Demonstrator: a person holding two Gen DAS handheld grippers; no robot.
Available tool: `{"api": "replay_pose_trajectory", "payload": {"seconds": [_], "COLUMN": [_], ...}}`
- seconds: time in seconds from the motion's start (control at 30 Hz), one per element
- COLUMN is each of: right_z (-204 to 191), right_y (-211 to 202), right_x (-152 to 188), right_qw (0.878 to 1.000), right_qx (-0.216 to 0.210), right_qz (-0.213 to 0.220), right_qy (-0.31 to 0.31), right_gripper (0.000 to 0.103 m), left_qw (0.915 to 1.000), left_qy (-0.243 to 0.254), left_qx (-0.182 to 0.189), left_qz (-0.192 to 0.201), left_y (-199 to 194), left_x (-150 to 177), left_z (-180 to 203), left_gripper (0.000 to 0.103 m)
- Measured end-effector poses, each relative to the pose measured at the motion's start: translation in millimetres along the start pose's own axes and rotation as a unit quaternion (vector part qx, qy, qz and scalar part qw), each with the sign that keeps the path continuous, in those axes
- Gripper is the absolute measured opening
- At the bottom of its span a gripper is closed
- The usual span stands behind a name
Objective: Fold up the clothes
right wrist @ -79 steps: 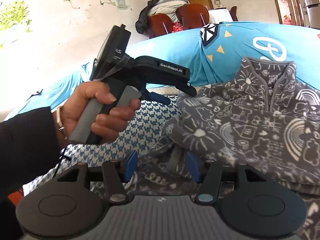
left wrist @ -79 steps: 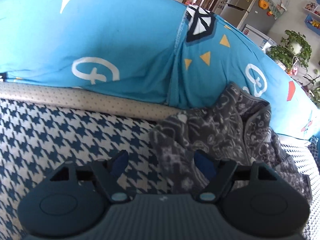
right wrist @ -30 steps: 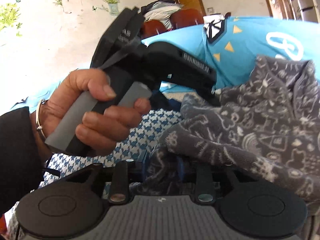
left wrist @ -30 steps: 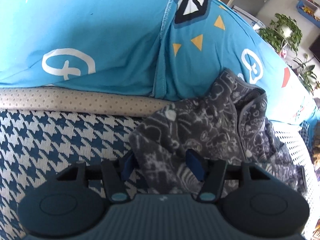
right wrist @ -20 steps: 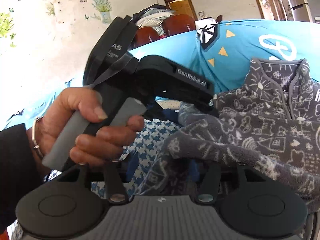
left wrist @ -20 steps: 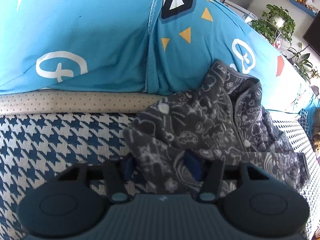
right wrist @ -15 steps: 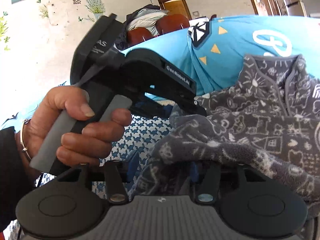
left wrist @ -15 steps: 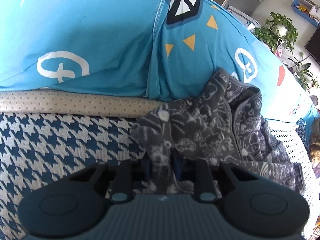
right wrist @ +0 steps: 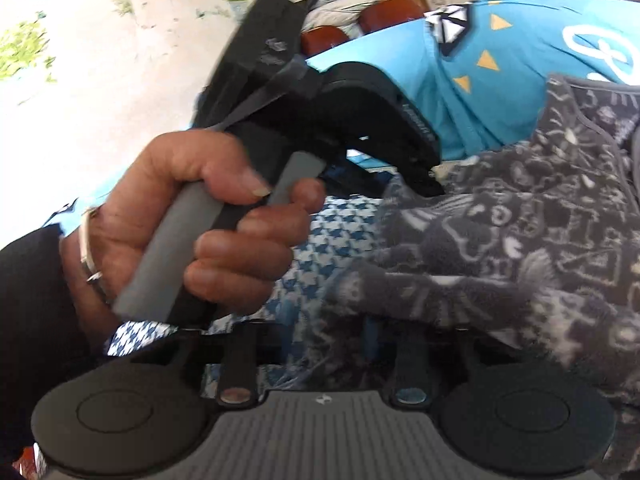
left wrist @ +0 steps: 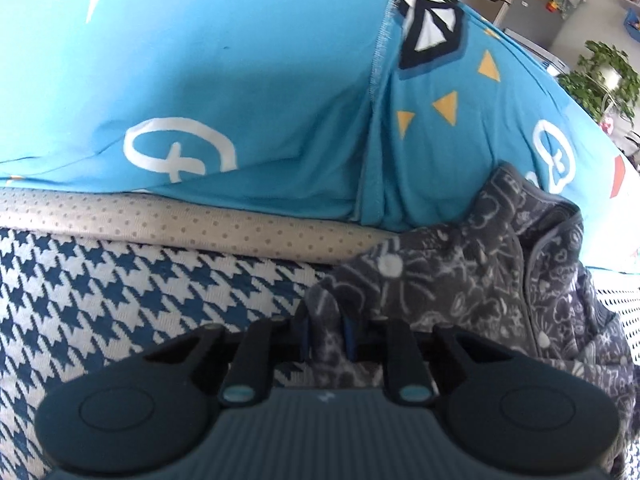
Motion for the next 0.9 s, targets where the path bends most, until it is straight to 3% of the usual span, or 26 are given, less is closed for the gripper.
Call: {"api": "replay_pose_trajectory", "payload": {"seconds": [0.07,0.2,0.43,0.73,0.9], "right_z": [-8.1,-15.3,-26.4,24.6,60.2], "right_y": [-0.2,-9.1,-50.8,-99.5,-110.3], "right_x": [2.3,5.2,10.0,-16.2,-8.9], "right_qw": [1.0,0.999,0.996,0.987,0.975], "right_qx": [-0.001,-0.005,0.023,0.146,0.222], "right_qz": [-0.004,-0.013,-0.011,0.049,0.031], "right_qy": [-0.02,-0.037,-0.09,-0.041,0.006], "right_gripper": [0.06,0.06,0.06,0.061,0.061], "left_qw": [0.9999,0.998,0.9987,0.9976,0.9946], "left_qy": [-0.006,0.011,0.015,0.058,0.097], "left_qx": [-0.009,-0.06,-0.039,-0.028,-0.037], "left_qz": [0.003,0.018,0.029,0.025,0.011], "left_y": [-1.6,-12.5,-40.6,-56.3,-55.9], "left_x": [-2.1,-6.6,-11.0,2.5,27.4], "left_z": [-4.0,-11.0,5.8,49.2,72.0], "left_gripper": [0.018,0.025,0.038,0.05,0.054]}}
Point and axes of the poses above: each gripper's, at about its wrist camera, not at the fingertips, and y roughly the way its jaws point, z to its right, x to its underside, the point moved 9 cm from there along y, roughly the way its jaws point
